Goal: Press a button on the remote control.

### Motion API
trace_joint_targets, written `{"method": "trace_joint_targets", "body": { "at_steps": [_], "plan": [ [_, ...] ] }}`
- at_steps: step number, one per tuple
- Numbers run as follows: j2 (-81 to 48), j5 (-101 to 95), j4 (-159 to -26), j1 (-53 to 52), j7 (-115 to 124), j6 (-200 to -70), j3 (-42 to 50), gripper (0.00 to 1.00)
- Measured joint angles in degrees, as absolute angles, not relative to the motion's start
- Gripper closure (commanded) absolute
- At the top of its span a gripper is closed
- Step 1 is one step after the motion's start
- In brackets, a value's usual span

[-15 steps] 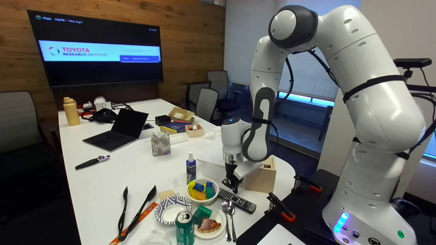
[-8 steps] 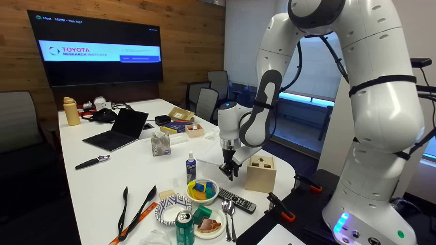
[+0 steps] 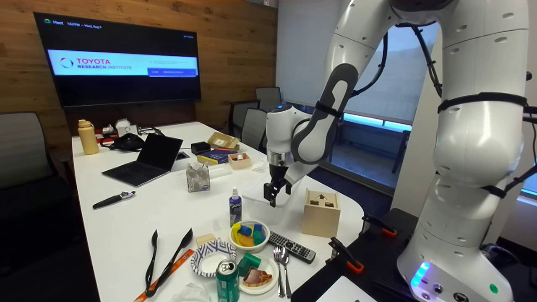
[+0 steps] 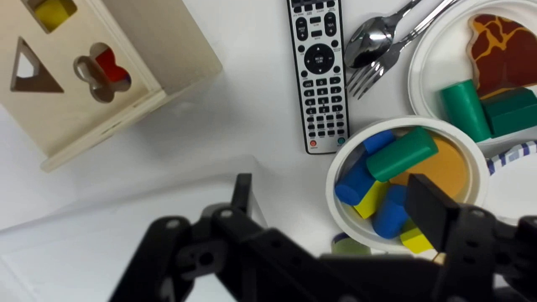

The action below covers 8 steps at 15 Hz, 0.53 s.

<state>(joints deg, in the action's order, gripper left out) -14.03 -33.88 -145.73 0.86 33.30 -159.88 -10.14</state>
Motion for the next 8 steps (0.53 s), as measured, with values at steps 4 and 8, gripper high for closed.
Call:
{"method": "trace_joint_targets", "body": {
  "at_steps": [4, 8],
  "plan": [
    [-11.27, -31.24, -146.4, 1.38, 29.28, -159.83, -11.4, 0.0],
    [-10.43, -29.49, -146.46, 1.71, 26.01, -159.71, -11.86, 0.0]
  ]
}}
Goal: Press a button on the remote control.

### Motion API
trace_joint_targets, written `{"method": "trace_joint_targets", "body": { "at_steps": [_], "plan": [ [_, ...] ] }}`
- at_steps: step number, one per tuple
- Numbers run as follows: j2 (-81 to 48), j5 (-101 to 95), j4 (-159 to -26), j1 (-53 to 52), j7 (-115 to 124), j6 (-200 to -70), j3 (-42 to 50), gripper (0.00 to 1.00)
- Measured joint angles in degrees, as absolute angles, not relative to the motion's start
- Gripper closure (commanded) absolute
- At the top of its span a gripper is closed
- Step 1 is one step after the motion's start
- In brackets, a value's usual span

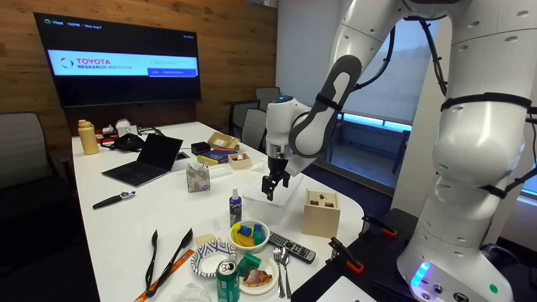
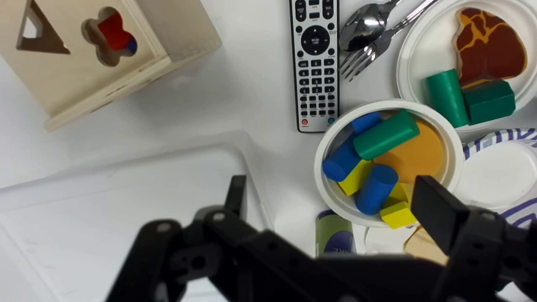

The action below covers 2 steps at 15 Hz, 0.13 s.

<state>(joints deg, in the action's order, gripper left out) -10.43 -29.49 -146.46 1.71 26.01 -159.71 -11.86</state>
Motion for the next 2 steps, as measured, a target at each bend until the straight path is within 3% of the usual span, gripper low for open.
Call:
{"method": "trace_joint_targets", "body": {
  "at_steps": [2],
  "plan": [
    [-10.32, -29.49, -146.46, 1.71, 25.94, -159.71, -11.86, 0.0]
  ]
}}
